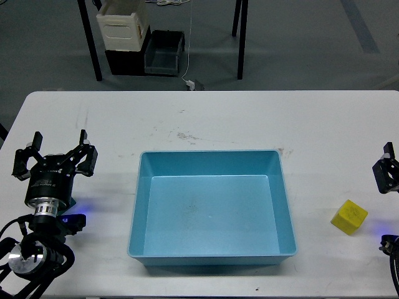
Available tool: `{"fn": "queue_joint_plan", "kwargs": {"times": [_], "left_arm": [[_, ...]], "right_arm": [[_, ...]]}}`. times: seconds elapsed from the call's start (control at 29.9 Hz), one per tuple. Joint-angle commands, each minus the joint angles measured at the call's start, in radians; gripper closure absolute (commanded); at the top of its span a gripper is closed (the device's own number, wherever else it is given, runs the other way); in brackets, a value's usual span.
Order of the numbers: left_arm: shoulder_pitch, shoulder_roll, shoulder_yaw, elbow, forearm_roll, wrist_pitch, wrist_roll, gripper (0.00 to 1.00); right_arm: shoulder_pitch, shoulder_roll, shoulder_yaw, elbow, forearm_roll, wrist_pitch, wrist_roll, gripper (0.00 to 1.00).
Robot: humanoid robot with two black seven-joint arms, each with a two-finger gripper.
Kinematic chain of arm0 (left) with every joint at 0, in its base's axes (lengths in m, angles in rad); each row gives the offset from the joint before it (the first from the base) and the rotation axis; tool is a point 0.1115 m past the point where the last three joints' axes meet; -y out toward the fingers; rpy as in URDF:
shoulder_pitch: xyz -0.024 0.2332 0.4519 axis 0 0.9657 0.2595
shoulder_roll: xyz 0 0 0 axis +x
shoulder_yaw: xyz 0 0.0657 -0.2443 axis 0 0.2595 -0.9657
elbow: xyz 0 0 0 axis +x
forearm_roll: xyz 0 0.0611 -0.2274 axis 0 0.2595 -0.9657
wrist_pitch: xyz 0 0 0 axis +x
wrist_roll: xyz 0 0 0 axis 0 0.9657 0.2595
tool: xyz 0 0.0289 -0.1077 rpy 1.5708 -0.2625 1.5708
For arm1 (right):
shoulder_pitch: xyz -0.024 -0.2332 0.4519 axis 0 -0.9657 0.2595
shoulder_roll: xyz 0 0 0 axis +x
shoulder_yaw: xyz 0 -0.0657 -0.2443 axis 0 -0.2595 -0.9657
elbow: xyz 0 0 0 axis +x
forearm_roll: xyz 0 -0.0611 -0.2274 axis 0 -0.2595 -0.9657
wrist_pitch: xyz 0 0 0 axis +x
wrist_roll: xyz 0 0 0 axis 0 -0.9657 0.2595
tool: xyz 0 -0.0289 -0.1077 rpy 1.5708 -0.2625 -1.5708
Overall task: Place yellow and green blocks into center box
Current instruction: 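Move the right gripper toward the yellow cube and open it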
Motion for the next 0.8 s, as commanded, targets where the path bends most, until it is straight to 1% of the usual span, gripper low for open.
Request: {"fn": "queue_joint_plan", "kwargs": {"times": [0.0, 0.23, 0.33, 0.47, 0.53, 0.7, 0.77], "left_arm": [[0.004, 0.002, -0.004, 0.001, 0.002, -0.001, 0.000, 0.00], [0.004, 0.003, -0.005, 0.001, 0.002, 0.001, 0.000, 0.00], [0.005, 0.002, -0.005, 0.001, 0.002, -0.001, 0.000, 0.00], [0.007, 0.000, -0.005, 0.001, 0.002, -0.002, 0.000, 0.00], [0.007, -0.001, -0.005, 0.001, 0.002, -0.002, 0.000, 0.00], [0.007, -0.010, -0.007, 0.001, 0.003, -0.001, 0.000, 0.00], [0.007, -0.014, -0.007, 0.002, 0.003, -0.001, 0.000, 0.00]], "right_arm": [[-0.001, 0.000, 0.002, -0.003, -0.003, 0.005, 0.003, 0.00], [0.006, 0.007, -0.003, -0.006, -0.016, 0.011, 0.009, 0.00], [0.049, -0.022, 0.002, -0.020, -0.117, 0.011, 0.009, 0.00], [0.140, -0.052, 0.020, -0.034, -0.416, 0.008, 0.009, 0.00], [0.193, -0.055, 0.029, -0.038, -0.635, -0.006, 0.011, 0.00], [0.282, -0.115, 0.051, -0.028, -1.272, -0.013, 0.011, 0.00], [0.325, -0.134, 0.045, -0.026, -1.396, -0.012, 0.013, 0.00]]}}
